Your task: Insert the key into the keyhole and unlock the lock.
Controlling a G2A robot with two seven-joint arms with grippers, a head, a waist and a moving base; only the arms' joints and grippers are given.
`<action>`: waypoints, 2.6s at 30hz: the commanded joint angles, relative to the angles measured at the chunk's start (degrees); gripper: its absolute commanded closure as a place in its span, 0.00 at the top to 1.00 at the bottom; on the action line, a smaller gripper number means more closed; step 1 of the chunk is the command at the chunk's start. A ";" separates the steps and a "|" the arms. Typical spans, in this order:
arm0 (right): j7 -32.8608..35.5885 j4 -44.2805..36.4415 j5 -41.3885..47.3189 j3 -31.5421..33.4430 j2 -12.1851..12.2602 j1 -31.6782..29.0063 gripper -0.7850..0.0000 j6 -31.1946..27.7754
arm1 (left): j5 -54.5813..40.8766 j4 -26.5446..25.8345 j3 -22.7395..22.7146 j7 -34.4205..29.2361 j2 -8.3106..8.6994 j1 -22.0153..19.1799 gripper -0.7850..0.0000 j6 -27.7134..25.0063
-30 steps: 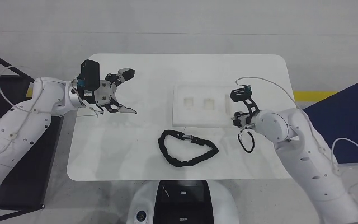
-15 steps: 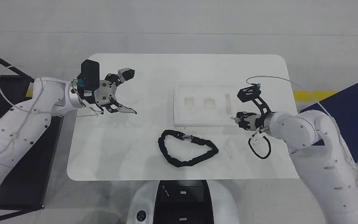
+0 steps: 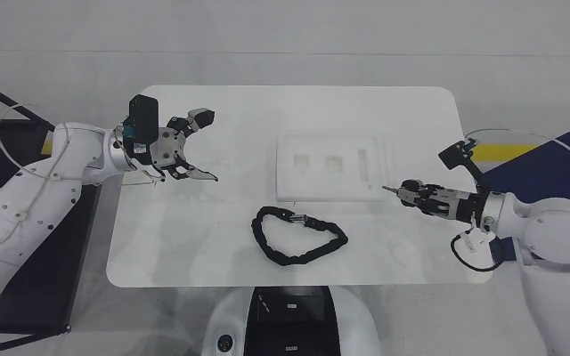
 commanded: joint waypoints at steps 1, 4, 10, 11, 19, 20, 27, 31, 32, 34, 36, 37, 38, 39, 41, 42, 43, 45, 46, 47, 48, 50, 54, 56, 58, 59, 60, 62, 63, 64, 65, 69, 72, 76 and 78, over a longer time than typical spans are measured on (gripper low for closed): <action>-0.34 0.32 0.41 0.16 0.02 -0.06 0.00 -0.25 | 0.00 0.00 0.00 0.00 0.00 0.00 1.00 0.00; -0.34 0.32 0.41 0.16 0.02 -0.06 0.00 -0.25 | 0.00 0.00 0.00 0.00 0.00 0.00 1.00 0.00; -0.34 0.32 0.41 0.16 0.02 -0.06 0.00 -0.25 | 0.00 0.00 0.00 0.00 0.00 0.00 1.00 0.00; -0.34 0.32 0.41 0.16 0.02 -0.06 0.00 -0.25 | 0.00 0.00 0.00 0.00 0.00 0.00 1.00 0.00; -0.34 0.32 0.41 0.16 0.02 -0.06 0.00 -0.25 | 0.00 0.00 0.00 0.00 0.00 0.00 1.00 0.00; -0.34 0.32 0.41 0.16 0.02 -0.06 0.00 -0.25 | 0.00 0.00 0.00 0.00 0.00 0.00 1.00 0.00; -0.34 0.32 0.41 0.16 0.02 -0.06 0.00 -0.25 | 0.51 -7.72 0.70 -7.31 -1.18 2.69 1.00 2.93; -0.34 0.32 0.41 0.16 0.02 -0.06 0.00 -0.25 | 1.36 -9.14 2.78 -9.76 -2.98 3.32 1.00 2.22; -0.34 0.32 0.41 0.16 0.02 -0.06 0.00 -0.25 | 1.58 -9.13 3.28 -10.08 -3.51 3.31 1.00 2.09; -0.34 0.32 0.41 0.16 0.02 -0.06 0.00 -0.25 | 2.29 -8.98 4.26 -10.61 -4.59 3.21 1.00 1.81; -0.34 0.32 0.41 0.16 0.02 -0.06 0.00 -0.25 | 3.43 -8.82 5.24 -11.05 -5.67 2.88 1.00 0.74; -0.34 0.32 0.41 0.16 0.02 -0.06 0.00 -0.25 | 4.37 -8.81 5.80 -11.39 -6.19 2.64 1.00 0.00; -0.34 0.32 0.41 0.16 0.02 -0.06 0.00 -0.25 | 5.32 -8.98 6.58 -11.59 -6.72 2.57 1.00 0.00; -0.34 0.32 0.41 0.16 0.02 -0.06 0.00 -0.25 | 6.22 -9.00 7.45 -11.73 -7.21 2.47 1.00 0.00; -0.34 0.32 0.41 0.16 0.02 -0.06 0.00 -0.25 | 7.56 -8.63 9.06 -11.65 -8.13 2.13 1.00 0.00; -0.34 0.32 0.41 0.16 0.02 -0.06 0.00 -0.25 | 7.83 -8.19 9.72 -11.40 -8.59 1.95 1.00 0.00; -0.34 0.32 0.41 0.16 0.02 -0.06 0.00 -0.25 | 8.01 -7.73 10.40 -11.15 -9.05 1.75 1.00 0.00; -0.34 0.32 0.41 0.16 0.02 -0.06 0.00 -0.25 | 8.33 -6.96 12.02 -11.13 -10.01 1.18 1.00 0.00; -0.34 0.32 0.41 0.16 0.02 -0.06 0.00 -0.25 | 8.41 -6.76 13.04 -11.47 -10.52 0.67 1.00 0.00; -0.34 0.32 0.41 0.16 0.02 -0.06 0.00 -0.25 | 8.41 -6.54 14.00 -11.85 -11.04 0.04 1.00 0.00; -0.34 0.32 0.41 0.16 0.02 -0.06 0.00 -0.25 | 8.39 -6.20 15.00 -12.28 -11.56 -0.61 1.00 0.00; -0.34 0.32 0.41 0.16 0.02 -0.06 0.00 -0.25 | 8.40 -5.27 17.11 -13.50 -12.63 -1.93 1.00 0.00; -0.34 0.32 0.41 0.16 0.02 -0.06 0.00 -0.25 | 7.31 -3.28 19.24 -14.57 -13.94 -3.41 1.00 0.00; -0.34 0.32 0.41 0.16 0.02 -0.06 0.00 -0.25 | 7.31 -3.28 19.24 -14.57 -13.94 -3.41 1.00 0.00; -0.34 0.32 0.41 0.16 0.02 -0.06 0.00 -0.25 | 7.31 -3.28 19.24 -14.57 -13.94 -3.41 1.00 0.00; -0.34 0.32 0.41 0.16 0.02 -0.06 0.00 -0.25 | 7.31 -3.28 19.24 -14.57 -13.94 -3.41 1.00 0.00; -0.34 0.32 0.41 0.16 0.02 -0.06 0.00 -0.25 | 7.31 -3.28 19.24 -14.57 -13.94 -3.41 1.00 0.00; -0.34 0.32 0.41 0.16 0.02 -0.06 0.00 -0.25 | 7.31 -3.28 19.24 -14.57 -13.94 -3.41 1.00 0.00; -0.34 0.32 0.41 0.16 0.02 -0.06 0.00 -0.25 | 7.31 -3.28 19.24 -14.57 -13.94 -3.41 1.00 0.00; -0.34 0.32 0.41 0.16 0.02 -0.06 0.00 -0.25 | 7.31 -3.28 19.24 -14.57 -13.94 -3.41 1.00 0.00; -0.34 0.32 0.41 0.16 0.02 -0.06 0.00 -0.25 | 7.31 -3.28 19.24 -14.57 -13.94 -3.41 1.00 0.00; -0.34 0.32 0.41 0.16 0.02 -0.06 0.00 -0.25 | 7.22 -3.39 18.74 -16.43 -13.90 -2.44 1.00 1.79; -0.34 0.32 0.41 0.16 0.02 -0.06 0.00 -0.25 | 6.28 -3.49 18.25 -21.06 -14.12 -1.61 1.00 2.09; -0.34 0.32 0.41 0.16 0.02 -0.06 0.00 -0.25 | 5.51 -3.88 18.16 -25.08 -15.26 -1.32 1.00 1.13; -0.34 0.32 0.41 0.16 0.02 -0.06 0.00 -0.25 | 6.40 -3.99 18.13 -25.76 -15.94 -1.50 1.00 0.59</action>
